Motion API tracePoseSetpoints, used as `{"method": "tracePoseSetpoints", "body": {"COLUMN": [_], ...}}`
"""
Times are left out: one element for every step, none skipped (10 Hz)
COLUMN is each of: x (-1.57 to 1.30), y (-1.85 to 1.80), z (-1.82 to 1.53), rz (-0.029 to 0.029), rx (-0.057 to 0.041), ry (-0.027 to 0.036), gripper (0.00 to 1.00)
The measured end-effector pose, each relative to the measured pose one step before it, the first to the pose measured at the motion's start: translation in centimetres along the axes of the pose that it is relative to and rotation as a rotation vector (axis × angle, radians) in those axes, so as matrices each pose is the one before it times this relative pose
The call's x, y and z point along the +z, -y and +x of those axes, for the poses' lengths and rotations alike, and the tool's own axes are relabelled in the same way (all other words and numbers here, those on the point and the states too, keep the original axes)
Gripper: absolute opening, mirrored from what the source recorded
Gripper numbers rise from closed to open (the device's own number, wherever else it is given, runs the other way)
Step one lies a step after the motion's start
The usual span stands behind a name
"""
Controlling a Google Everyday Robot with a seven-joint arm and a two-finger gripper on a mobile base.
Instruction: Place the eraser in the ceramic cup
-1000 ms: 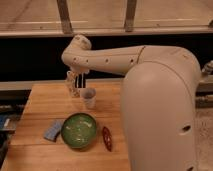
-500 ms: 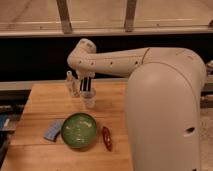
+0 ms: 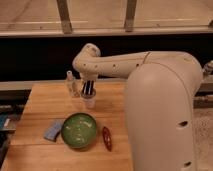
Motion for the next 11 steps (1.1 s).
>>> {"method": "tracePoseSetpoints", "body": {"x": [0.216,0.186,0.271,0.205,0.109,0.102,0.044,0.023,0.095,0.089,0.096], "y": [-0.071,0.05,0.045,-0.049,-0.023,-0.004,-0.016,-0.048,-0.008,-0.026,0.01], "z": [0.055,0.081,0.134,0.119,0.111,0.177,0.187,0.101,0.137,0.12,0.041], "rz": [-0.00364,-0.00123,-0.00239,-0.0023,-0.00161,-0.00234,-0.00359,-0.00297,-0.00372,-0.00433,-0.00381], "rx": [0.00383,0.00296,0.00239,0.00021,0.00042,-0.00057,0.00434,0.00234,0.00372,0.00443,0.00407], "ry": [-0.00376,-0.00332,-0.00536,-0.00401,-0.00196,-0.00126,0.00208,0.00163,0.00249,0.00261,0.00282], "gripper": [0.0,0.0,0.0,0.0,0.0,0.0,0.0,0.0,0.0,0.0,0.0]}}
